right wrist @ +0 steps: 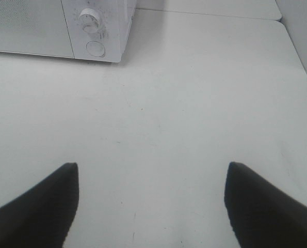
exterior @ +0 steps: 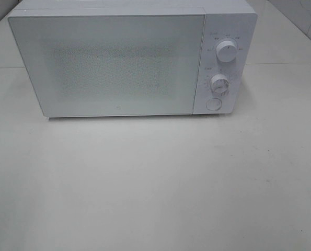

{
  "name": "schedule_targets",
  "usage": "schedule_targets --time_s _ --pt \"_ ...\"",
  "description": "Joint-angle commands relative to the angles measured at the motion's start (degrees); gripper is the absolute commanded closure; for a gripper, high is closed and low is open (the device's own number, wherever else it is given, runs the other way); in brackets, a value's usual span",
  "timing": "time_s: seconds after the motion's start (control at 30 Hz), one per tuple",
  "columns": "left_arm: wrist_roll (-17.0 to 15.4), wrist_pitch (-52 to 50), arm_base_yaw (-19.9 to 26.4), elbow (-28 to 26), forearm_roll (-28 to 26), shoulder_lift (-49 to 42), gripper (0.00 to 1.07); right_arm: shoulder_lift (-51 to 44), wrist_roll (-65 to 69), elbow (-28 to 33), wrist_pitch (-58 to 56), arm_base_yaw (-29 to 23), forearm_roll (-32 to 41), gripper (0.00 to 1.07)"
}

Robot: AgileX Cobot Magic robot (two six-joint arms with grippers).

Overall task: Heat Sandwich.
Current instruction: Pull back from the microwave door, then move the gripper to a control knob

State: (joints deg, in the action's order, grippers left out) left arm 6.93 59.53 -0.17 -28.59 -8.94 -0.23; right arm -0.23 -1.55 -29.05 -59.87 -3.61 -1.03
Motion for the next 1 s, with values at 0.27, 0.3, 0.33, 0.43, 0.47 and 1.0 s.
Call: schedule_targets --time_s 0.27,0.3,0.33,0.43,0.47,1.0 --pt "-0.4 -0.17 0.11 0.23 -0.52 -1.55 0.17 -1.49 0.4 0.11 0.34 0.29 0.11 0.31" --pt "-0.4 -0.17 0.11 0.23 -0.52 -1.55 0.17 -1.49 0.4 0.11 0.34 0.29 0.11 0.31" --pt "-0.4 -0.17 0.11 0.23 -0.52 -1.55 0.17 -1.49 0.4 0.11 0.34 0.29 0.11 0.31" --pt "-0.4 -0.17 0.11 0.23 -0.52 -1.55 0.17 -1.49 0.4 0.11 0.34 0.29 0.11 0.31" --pt "-0.4 -0.17 0.11 0.23 -0.52 -1.55 0.17 -1.49 0.4 0.11 0.34 0.29 0.11 0.31" --pt "-0.4 -0.17 0.11 0.23 -0.52 -1.55 0.17 -1.15 0.52 -1.15 0.74 0.29 0.74 0.31"
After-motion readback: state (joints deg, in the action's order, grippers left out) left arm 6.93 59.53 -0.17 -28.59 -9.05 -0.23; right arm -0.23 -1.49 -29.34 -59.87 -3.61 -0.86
